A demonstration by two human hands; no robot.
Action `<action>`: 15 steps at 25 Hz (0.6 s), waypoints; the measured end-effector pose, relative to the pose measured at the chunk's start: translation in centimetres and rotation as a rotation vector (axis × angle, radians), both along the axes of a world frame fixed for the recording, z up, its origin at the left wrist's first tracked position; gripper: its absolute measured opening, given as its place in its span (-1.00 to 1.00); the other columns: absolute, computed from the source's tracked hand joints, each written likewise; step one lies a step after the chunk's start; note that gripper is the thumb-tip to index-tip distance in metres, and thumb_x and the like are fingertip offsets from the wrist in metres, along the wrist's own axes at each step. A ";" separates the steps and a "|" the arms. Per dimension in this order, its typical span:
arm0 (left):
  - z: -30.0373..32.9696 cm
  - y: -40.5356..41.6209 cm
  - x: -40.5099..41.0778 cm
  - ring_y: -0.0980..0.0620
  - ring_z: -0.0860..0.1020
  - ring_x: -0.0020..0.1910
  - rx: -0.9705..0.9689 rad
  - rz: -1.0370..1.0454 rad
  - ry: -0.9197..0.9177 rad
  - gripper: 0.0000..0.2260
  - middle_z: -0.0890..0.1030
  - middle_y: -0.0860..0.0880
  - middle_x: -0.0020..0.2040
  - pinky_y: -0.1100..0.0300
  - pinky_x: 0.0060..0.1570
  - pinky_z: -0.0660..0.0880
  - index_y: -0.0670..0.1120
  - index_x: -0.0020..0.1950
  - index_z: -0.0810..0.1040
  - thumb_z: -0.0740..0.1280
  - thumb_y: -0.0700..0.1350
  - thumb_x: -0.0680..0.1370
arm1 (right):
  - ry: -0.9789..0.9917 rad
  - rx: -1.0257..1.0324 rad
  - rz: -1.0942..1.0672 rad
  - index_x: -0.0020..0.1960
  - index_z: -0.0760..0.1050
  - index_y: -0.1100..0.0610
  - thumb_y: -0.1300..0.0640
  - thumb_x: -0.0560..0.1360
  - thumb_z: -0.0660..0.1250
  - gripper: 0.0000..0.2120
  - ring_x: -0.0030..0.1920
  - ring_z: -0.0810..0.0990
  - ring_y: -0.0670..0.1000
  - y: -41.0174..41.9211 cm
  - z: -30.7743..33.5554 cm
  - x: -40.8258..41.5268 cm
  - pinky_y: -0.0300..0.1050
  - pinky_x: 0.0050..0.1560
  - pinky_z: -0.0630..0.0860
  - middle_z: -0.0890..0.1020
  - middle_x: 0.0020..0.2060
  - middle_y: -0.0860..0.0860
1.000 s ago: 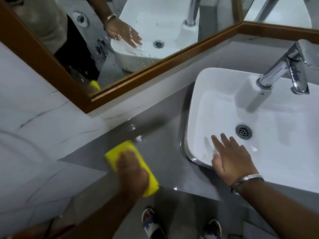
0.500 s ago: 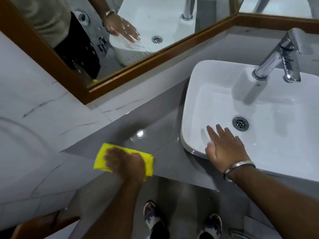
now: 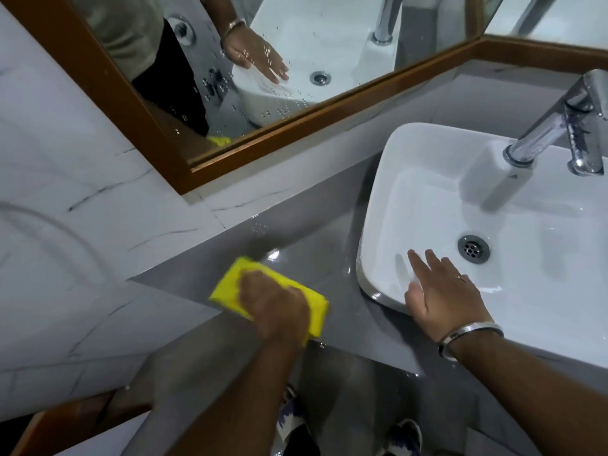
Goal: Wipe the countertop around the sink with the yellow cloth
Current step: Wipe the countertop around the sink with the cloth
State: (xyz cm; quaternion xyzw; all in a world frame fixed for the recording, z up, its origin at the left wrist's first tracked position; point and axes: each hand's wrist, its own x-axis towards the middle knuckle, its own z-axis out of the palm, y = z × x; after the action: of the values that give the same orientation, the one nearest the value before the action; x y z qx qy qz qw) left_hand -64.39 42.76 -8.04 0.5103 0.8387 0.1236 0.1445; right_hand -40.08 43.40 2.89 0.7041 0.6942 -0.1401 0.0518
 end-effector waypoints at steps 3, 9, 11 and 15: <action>-2.3 0.7 -0.1 -0.38 0.31 0.42 -0.004 -0.637 0.082 -0.33 0.34 -0.36 0.44 -0.16 0.45 0.03 -0.31 0.47 0.25 0.17 0.03 0.43 | 0.011 -0.002 0.001 0.48 0.06 -0.01 -0.15 0.38 -0.19 -0.32 0.44 0.20 0.20 0.0 0.0 0.1 0.23 0.35 0.27 0.23 0.47 0.12; -2.1 4.0 -8.7 -0.42 0.16 0.47 -0.013 0.325 0.054 -0.30 0.19 -0.42 0.48 -0.25 0.44 0.06 -0.37 0.49 0.13 0.18 0.02 0.47 | 0.014 0.007 -0.013 0.48 0.05 -0.03 -0.15 0.37 -0.21 -0.32 0.45 0.18 0.20 -0.1 0.1 -0.1 0.22 0.37 0.24 0.21 0.48 0.10; -1.0 2.2 0.3 -0.41 0.17 0.47 -0.116 0.239 -0.099 -0.26 0.18 -0.41 0.49 -0.26 0.44 0.06 -0.36 0.50 0.11 0.28 0.02 0.48 | 0.016 0.000 -0.016 0.48 0.03 -0.03 -0.16 0.36 -0.22 -0.31 0.46 0.16 0.20 -0.1 0.2 0.0 0.22 0.38 0.23 0.19 0.49 0.10; -1.3 -2.0 14.0 -0.29 -0.04 0.55 -0.166 -0.122 -0.165 -0.29 -0.06 -0.33 0.54 -0.18 0.47 -0.07 -0.32 0.52 -0.10 0.10 -0.04 0.49 | 0.087 0.003 -0.025 0.48 0.00 -0.05 -0.17 0.35 -0.19 -0.30 0.47 0.14 0.20 -0.1 0.0 0.2 0.24 0.37 0.23 0.17 0.50 0.12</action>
State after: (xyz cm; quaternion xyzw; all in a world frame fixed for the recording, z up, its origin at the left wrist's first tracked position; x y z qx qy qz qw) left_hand -50.35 40.80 -9.35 0.5346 0.7988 0.0864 0.2621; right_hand -39.89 43.27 2.92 0.7059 0.6873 -0.1700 0.0188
